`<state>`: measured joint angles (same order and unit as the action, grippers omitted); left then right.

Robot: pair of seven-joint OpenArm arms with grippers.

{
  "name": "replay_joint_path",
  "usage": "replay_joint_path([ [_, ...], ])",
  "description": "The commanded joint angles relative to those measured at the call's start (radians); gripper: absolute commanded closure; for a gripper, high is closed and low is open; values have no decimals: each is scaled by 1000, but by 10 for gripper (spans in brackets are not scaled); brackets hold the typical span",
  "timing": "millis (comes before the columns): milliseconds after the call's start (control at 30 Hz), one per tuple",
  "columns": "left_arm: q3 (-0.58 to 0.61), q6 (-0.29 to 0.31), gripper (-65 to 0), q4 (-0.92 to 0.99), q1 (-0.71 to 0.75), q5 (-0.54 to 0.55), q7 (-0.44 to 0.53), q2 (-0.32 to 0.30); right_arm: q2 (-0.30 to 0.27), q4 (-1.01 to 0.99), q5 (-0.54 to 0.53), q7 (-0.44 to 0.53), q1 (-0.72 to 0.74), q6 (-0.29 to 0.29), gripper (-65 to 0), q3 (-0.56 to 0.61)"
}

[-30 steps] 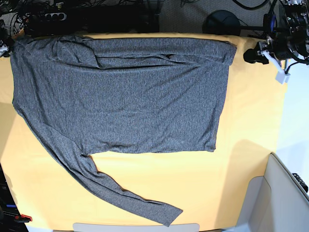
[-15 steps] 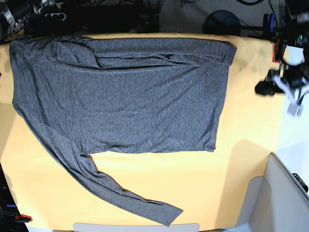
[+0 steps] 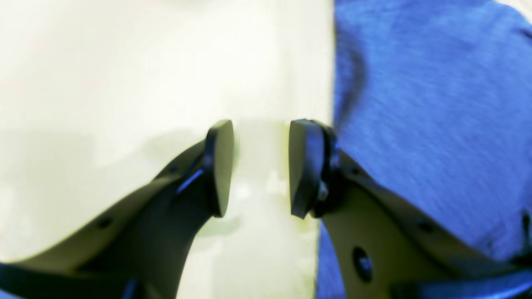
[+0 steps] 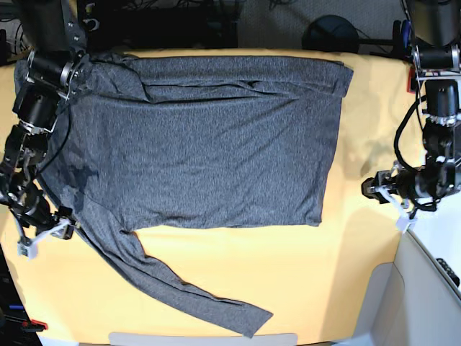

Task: Fold the T-shirt properly
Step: 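Move both grippers down to the shirt's hem corners, then close both grippers on the hem corners of the grey shirt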

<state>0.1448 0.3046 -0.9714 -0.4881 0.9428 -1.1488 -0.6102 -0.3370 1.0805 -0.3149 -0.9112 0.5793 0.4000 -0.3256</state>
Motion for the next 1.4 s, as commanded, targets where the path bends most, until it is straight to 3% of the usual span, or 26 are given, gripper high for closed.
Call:
replay_joint_path([
  [0,9,1,-217,41,-54,-6,51,-1,-9,-21,12,37,49,1,-342,24],
  [133,52,1,-217,260,-140,-64,188,54,13,-191,73,102,130,3,-342,44],
  [267,59,1,-217,360,-202,-67,235,103,19,-308,86,126,183,3,-342,44],
  [867,49,1,-217,360,-222,-61,229,241,23,-334,86,126,166,1,-342,44],
  [1367,49,1,-216,360,-232,-61,229,283,42,-333,86,126,149,1,-342,44],
])
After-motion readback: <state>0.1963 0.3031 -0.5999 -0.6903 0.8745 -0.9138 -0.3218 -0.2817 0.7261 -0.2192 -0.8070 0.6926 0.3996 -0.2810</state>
